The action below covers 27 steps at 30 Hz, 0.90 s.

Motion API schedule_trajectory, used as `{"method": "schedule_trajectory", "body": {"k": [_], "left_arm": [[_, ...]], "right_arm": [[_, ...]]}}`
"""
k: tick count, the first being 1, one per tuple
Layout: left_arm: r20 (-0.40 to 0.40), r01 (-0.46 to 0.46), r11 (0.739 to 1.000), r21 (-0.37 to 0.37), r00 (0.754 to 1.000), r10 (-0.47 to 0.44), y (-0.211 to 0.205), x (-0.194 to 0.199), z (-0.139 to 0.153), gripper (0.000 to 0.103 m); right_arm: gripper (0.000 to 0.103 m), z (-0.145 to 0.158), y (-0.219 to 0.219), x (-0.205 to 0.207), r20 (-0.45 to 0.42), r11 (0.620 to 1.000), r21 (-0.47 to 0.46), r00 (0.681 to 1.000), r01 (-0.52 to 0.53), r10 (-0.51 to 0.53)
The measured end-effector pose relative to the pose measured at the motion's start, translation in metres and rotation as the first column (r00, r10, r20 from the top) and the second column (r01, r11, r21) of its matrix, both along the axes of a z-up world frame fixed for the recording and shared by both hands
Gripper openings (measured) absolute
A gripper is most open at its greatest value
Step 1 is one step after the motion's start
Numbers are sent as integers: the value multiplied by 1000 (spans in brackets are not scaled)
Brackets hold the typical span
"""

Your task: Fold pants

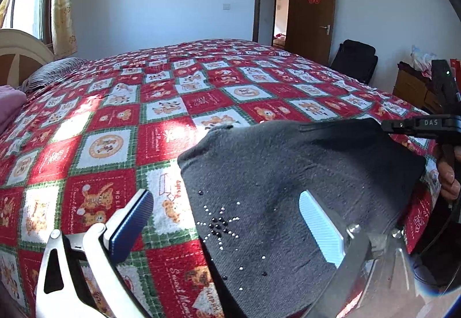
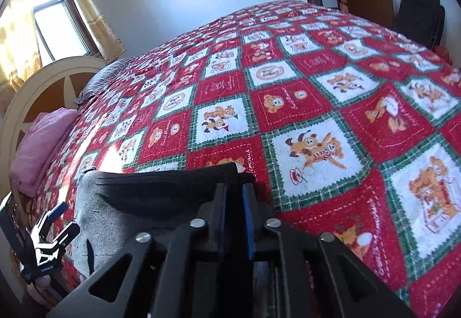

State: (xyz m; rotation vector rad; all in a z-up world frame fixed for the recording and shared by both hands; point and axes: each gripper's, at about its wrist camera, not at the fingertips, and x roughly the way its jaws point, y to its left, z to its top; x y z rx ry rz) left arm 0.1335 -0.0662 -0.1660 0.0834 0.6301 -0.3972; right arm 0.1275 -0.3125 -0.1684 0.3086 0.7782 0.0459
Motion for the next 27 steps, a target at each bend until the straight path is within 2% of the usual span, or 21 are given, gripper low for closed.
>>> {"method": "schedule_trajectory", "body": {"k": [2,5,7,9,11,12,14,16,19,23,27], "left_arm": [[-2,6,1000,7,1000,-6,-4,2,2,103],[-17,12,1000,20,1000,-11,-9,5,0,103],[-34,12,999,30,999,-11,-12,8,-2,103],[-52,12,999,36,999,-10,-14,10,-6,103],[-68,10,999,41,998,-7,-14,12,-9,103],[-74,9,999,37,997,-6,-13,13,-10,103],[-80,6,999,35,997,-3,-11,13,-11,103],[-81,-1,999,34,997,4,-10,14,-11,103],[-89,-2,1000,29,996,5,-9,15,-12,103],[-80,11,999,41,997,-7,-14,14,-8,103],[-52,38,997,61,998,-35,-23,15,3,103]], "right_arm": [[34,18,9,-21,75,999,-14,997,-35,36],[35,33,32,-48,134,986,-41,977,-161,165],[35,31,50,-59,118,967,-69,960,-247,253],[35,20,64,-63,63,951,-128,954,-283,292],[35,5,67,-61,4,945,-188,961,-269,275],[35,-5,65,-57,-41,946,-190,965,-263,260],[35,-21,48,-50,-94,964,-119,969,-238,227],[34,-23,34,-50,-78,971,-33,969,-238,235],[34,-26,23,-51,-76,971,28,969,-235,237],[34,-28,27,-54,-68,968,-6,966,-251,250],[35,-10,39,-56,-63,963,-92,966,-254,249]]}}
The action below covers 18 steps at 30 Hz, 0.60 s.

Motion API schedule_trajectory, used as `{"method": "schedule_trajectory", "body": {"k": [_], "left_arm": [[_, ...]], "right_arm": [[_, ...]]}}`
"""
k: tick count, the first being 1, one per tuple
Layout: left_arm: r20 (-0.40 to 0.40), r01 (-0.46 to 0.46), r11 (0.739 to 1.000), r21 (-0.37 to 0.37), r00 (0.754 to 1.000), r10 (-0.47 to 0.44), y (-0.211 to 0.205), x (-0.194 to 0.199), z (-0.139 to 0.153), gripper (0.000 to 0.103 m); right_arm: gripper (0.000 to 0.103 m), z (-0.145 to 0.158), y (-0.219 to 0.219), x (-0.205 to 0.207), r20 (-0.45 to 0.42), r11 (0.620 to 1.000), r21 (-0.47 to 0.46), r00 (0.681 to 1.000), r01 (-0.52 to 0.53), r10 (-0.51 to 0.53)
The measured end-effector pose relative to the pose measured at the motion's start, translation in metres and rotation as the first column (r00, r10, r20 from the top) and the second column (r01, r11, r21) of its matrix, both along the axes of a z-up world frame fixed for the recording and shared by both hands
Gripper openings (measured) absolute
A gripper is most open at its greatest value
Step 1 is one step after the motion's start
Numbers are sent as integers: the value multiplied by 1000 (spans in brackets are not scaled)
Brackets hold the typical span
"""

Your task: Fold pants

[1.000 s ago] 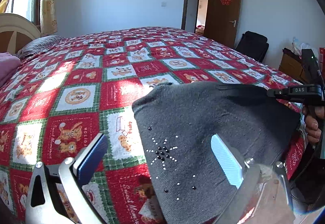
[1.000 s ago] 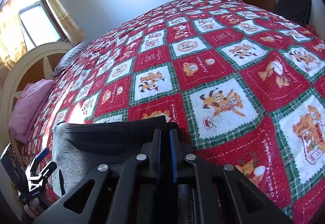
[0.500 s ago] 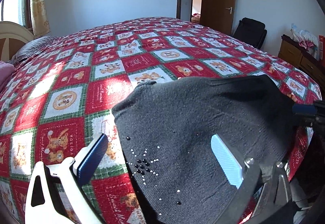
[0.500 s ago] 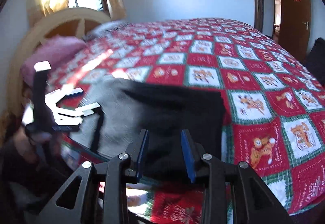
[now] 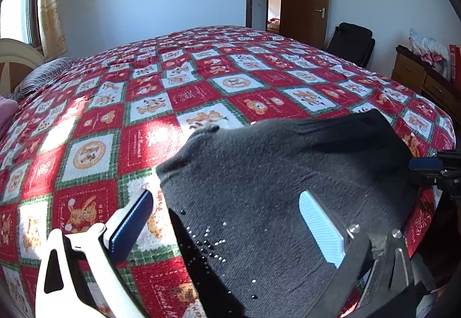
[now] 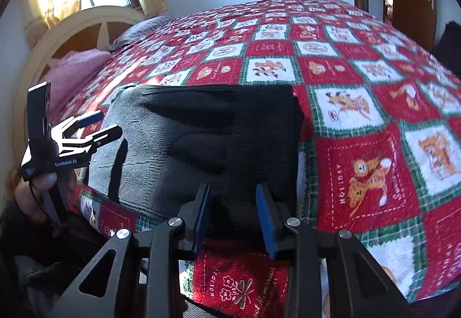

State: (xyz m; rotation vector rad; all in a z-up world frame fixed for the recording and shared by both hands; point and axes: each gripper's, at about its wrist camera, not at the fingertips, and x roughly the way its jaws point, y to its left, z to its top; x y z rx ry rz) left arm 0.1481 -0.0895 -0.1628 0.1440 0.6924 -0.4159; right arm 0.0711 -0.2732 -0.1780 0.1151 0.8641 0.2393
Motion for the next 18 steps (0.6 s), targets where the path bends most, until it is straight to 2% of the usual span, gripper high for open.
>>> {"method": "schedule_trajectory", "body": {"k": [1,4,7,9,12,13,18], "left_arm": [[3,5,1000,1,1000,-5,-3,3,3,103],[4,10,1000,-4,1000,-10,-11,10,10,103],[8,14,1000,4,1000,-14,-21,18,14,103],[-1,30,999,28,1000,-30,-29,22,12,103],[-48,53,992,117,998,-47,-45,32,-3,103],[-53,55,990,129,997,-48,-48,35,-7,103],[-67,35,994,106,997,-28,-47,31,-6,103]], "right_arm": [[36,9,2,0,27,1000,-5,1000,13,-13],[48,27,12,9,98,1000,17,995,1,-3],[49,31,24,29,132,1000,14,991,-15,13],[49,25,25,47,106,1000,11,994,-1,0],[49,0,8,75,6,996,5,996,88,-88],[49,-6,3,80,-8,996,18,996,86,-86],[49,4,-9,64,21,996,62,997,68,-69]]}}
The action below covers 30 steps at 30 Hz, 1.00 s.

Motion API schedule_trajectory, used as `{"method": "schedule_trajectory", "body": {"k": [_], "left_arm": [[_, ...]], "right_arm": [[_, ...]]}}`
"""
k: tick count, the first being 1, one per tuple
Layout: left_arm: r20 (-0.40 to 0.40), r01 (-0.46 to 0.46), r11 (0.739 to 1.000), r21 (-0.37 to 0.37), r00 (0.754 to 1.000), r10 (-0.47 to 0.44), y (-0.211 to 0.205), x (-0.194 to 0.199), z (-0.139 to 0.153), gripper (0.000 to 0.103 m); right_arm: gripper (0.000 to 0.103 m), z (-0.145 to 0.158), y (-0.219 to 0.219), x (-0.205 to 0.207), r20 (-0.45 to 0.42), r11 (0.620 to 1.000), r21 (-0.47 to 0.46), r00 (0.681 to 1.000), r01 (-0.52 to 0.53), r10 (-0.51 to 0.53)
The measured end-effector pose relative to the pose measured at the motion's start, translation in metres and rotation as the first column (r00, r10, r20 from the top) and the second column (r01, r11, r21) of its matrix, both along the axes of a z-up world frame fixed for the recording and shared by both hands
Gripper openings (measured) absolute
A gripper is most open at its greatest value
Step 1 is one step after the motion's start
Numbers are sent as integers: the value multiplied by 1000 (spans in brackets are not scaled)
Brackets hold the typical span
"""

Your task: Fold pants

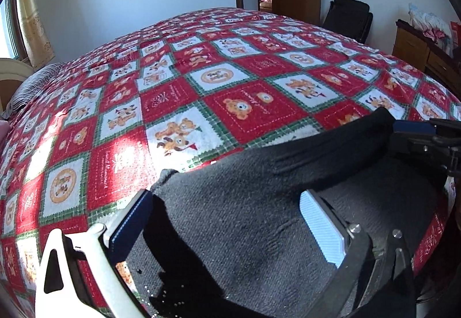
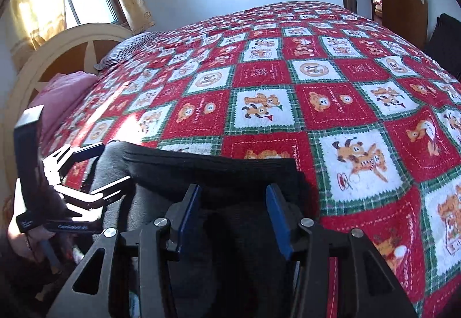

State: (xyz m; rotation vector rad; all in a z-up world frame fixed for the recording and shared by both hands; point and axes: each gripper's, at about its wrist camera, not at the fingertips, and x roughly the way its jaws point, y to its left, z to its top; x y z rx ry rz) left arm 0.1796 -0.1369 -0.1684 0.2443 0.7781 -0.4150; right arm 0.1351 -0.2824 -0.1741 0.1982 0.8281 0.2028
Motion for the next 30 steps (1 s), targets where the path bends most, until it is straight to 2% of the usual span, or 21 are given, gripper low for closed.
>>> {"method": "schedule_trajectory", "body": {"k": [2,5,7,9,12,15,19,22,25,30], "left_arm": [[5,-6,1000,-18,1000,6,4,-8,5,103],[20,7,999,-51,1000,-6,10,-23,11,103],[23,23,998,-53,999,-22,12,-34,8,103],[20,22,999,-42,1000,-21,16,-40,3,103],[25,-5,999,-54,1000,6,35,-44,2,103],[22,-60,993,-98,998,63,64,-41,2,103],[-23,-123,976,-180,992,121,90,-33,-6,103],[-44,-131,971,-200,991,125,88,-28,-14,103],[-44,-97,971,-217,995,90,77,-30,-18,103],[-44,-57,975,-215,998,49,65,-30,-26,103]], "right_arm": [[49,8,0,-17,19,1000,6,1000,0,0],[49,9,6,-44,12,998,7,998,-62,62],[49,-7,11,-53,-60,995,-30,993,-99,97],[49,-16,10,-59,-58,993,-71,994,-98,94],[49,-3,5,-63,-18,995,-23,995,-97,97],[49,6,-9,-66,38,998,26,998,-53,52],[49,-5,-35,-54,-13,994,95,999,52,-50],[49,-14,-46,-44,-60,986,133,993,104,-97],[49,-24,-48,-33,-93,981,166,992,103,-89],[49,-29,-47,-19,-88,976,202,994,84,-68]]}}
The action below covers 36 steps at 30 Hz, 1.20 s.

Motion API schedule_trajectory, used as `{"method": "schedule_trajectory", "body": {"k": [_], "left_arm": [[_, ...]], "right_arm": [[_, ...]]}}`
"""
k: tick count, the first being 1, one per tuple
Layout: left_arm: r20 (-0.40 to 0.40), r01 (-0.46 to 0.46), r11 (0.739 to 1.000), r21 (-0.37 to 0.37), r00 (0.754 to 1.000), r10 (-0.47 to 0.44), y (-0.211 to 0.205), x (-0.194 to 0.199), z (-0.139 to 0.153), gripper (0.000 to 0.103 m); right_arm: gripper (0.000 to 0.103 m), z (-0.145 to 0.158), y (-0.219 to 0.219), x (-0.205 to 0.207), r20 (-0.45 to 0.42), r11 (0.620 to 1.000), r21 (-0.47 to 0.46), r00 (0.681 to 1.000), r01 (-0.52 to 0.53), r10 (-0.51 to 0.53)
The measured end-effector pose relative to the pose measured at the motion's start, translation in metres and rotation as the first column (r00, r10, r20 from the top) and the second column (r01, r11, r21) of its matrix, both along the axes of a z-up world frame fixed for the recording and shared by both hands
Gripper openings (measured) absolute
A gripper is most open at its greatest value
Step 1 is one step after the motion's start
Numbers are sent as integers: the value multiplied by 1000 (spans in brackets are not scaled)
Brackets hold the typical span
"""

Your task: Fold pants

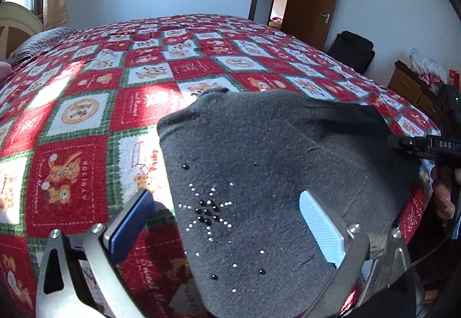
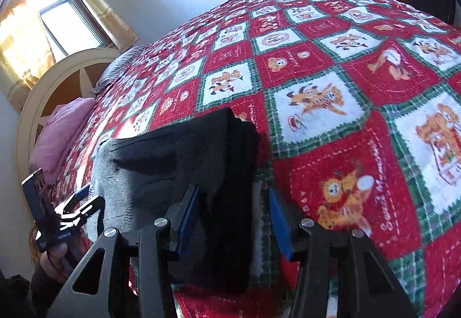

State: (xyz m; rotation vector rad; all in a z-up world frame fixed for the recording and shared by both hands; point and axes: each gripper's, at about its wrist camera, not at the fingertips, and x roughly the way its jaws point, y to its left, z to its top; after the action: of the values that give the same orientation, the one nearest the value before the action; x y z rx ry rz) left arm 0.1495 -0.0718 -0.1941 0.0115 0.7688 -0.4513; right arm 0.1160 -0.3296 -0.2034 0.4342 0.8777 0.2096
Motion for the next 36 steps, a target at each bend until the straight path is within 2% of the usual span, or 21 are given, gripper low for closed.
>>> {"method": "schedule_trajectory", "body": {"k": [11,14,19,23,30,31,32,36], "left_arm": [[19,5,1000,-8,1000,-4,0,1,-4,103],[16,5,1000,-11,1000,-5,0,2,-4,103],[22,22,999,-31,1000,-21,1,4,-5,103],[25,38,998,-54,999,-37,6,2,-3,102],[37,48,992,-116,998,-44,18,-1,-1,85],[33,48,990,-132,998,-44,20,1,-1,78],[29,53,986,-155,998,-49,23,1,0,66],[9,57,977,-207,998,-57,26,4,0,54]], "right_arm": [[49,-9,2,9,13,1000,13,1000,-1,1],[41,-9,6,7,35,999,33,999,-31,30],[39,-12,2,10,28,998,62,999,-26,25],[31,-8,6,6,44,998,56,998,-36,34],[29,-4,6,0,54,997,62,998,-38,35],[29,-3,7,-1,55,998,59,998,-39,36],[29,-2,7,-1,58,998,55,998,-41,38],[28,2,11,-5,72,998,42,996,-50,47]]}}
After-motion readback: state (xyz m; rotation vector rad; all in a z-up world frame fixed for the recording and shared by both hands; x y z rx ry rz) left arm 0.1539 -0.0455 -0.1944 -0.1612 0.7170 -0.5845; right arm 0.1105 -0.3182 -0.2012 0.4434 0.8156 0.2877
